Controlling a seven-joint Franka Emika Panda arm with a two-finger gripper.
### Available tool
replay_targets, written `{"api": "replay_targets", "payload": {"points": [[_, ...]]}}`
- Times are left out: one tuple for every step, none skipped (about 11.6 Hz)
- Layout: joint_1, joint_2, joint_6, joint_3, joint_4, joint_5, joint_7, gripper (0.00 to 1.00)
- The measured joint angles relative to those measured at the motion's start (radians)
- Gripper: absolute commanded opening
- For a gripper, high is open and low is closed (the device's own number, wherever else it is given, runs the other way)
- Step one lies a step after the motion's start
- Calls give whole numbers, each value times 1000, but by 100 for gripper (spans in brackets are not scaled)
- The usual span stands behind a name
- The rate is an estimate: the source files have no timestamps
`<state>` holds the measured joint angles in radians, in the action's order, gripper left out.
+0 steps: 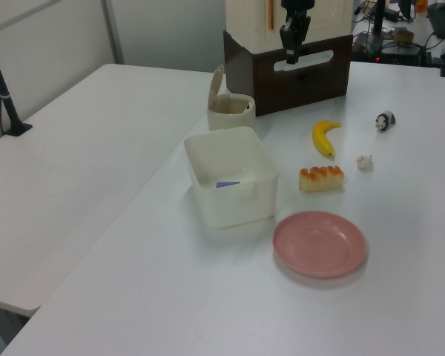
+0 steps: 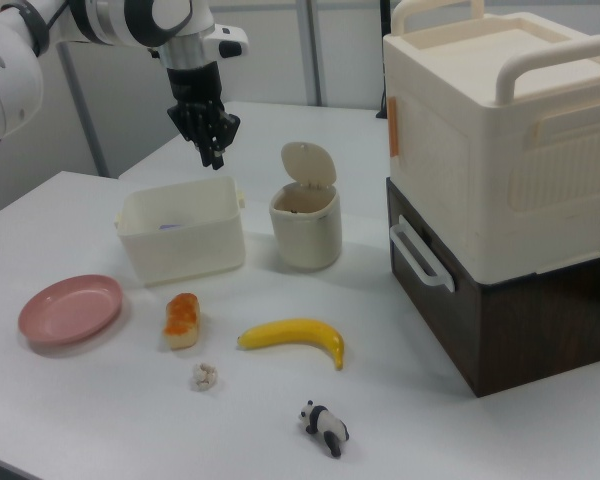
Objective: Open the trash can
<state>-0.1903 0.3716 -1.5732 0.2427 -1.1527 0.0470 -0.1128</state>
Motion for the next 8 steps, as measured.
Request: {"api": "replay_targets", "payload": {"points": [[0, 0, 1, 1, 0, 0, 1, 100], [0, 0, 6, 1, 0, 0, 1, 100], [0, 0, 11, 1, 0, 0, 4, 100], [0, 0, 11, 2, 0, 0, 6, 100], [0, 0, 11, 2, 0, 0, 22, 100], [0, 0, 11, 3, 0, 0, 32, 100], [0, 0, 11, 5, 0, 0, 33, 100], [0, 0, 11, 6, 0, 0, 33, 100]]}}
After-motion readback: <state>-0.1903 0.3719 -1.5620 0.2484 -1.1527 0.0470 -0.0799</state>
